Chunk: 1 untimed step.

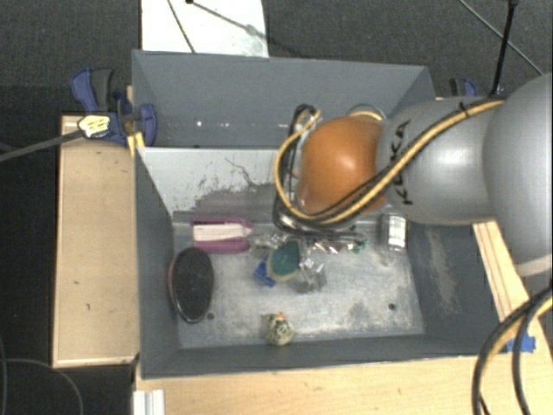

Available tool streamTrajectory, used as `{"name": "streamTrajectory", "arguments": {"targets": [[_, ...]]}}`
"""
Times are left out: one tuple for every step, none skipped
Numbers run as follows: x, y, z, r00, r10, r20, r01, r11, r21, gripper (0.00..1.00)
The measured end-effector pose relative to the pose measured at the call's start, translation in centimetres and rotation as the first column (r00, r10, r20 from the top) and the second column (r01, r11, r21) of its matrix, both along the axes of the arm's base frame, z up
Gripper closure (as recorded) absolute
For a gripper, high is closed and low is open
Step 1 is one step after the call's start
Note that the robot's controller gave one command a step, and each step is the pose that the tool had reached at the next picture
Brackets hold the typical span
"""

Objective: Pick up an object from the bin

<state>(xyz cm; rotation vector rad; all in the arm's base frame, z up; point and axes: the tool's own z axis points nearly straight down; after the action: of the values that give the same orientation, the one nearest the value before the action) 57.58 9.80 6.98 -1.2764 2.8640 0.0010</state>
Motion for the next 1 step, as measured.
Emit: {"name": "streamTrajectory", "arguments": {"targets": [[1.46, 1.33, 1.87, 0.979, 0.205, 0.001, -0.205, 0.979, -0.001, 0.00]]}}
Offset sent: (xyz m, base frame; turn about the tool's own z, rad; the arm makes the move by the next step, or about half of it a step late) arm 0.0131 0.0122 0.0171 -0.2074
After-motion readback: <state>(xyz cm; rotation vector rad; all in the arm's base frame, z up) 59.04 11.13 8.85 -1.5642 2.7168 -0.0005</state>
